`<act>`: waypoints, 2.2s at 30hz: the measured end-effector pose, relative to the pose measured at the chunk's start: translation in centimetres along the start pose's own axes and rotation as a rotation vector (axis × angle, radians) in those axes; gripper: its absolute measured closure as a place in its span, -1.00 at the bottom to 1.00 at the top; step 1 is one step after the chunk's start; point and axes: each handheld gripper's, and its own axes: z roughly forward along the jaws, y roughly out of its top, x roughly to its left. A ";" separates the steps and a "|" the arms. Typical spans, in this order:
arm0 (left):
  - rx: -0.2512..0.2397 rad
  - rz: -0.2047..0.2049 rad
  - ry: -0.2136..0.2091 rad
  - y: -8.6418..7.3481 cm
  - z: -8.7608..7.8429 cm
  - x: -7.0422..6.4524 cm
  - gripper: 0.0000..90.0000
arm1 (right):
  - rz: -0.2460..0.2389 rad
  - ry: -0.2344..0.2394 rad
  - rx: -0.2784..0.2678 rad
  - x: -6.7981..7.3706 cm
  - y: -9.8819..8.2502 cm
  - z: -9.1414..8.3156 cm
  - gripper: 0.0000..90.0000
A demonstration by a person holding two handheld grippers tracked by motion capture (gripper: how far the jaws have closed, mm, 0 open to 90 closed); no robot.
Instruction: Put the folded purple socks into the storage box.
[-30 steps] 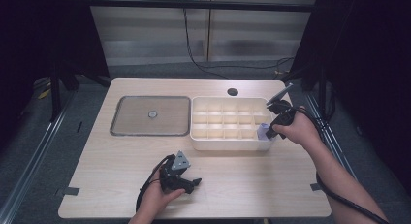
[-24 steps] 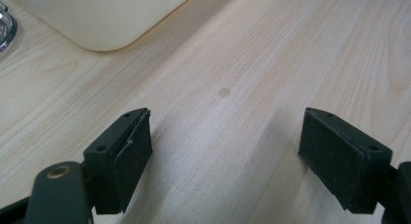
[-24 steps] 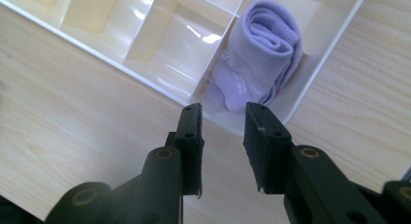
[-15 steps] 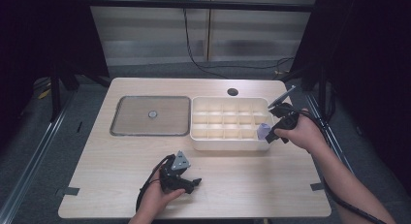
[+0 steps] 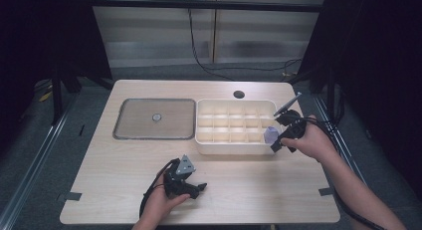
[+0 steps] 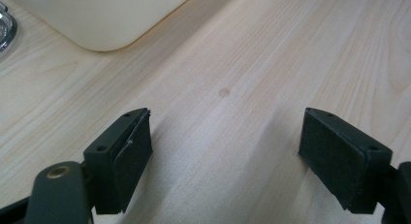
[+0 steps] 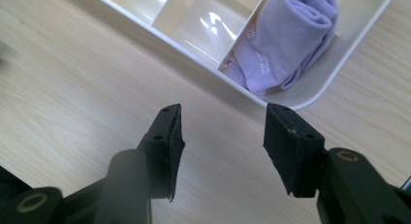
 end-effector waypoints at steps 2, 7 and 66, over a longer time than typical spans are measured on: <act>-0.001 0.000 0.000 0.0 0.0 0.0 -0.58 | -0.005 0.007 -0.006 0.1 -0.2 0.0 0.02; 0.000 0.000 0.000 0.0 0.0 0.0 -0.58 | -0.024 0.009 -0.023 0.2 -0.7 0.4 -0.03; 0.009 0.006 -0.002 0.0 -0.1 0.0 -0.58 | -0.063 0.201 -0.195 2.7 -6.6 7.7 -0.23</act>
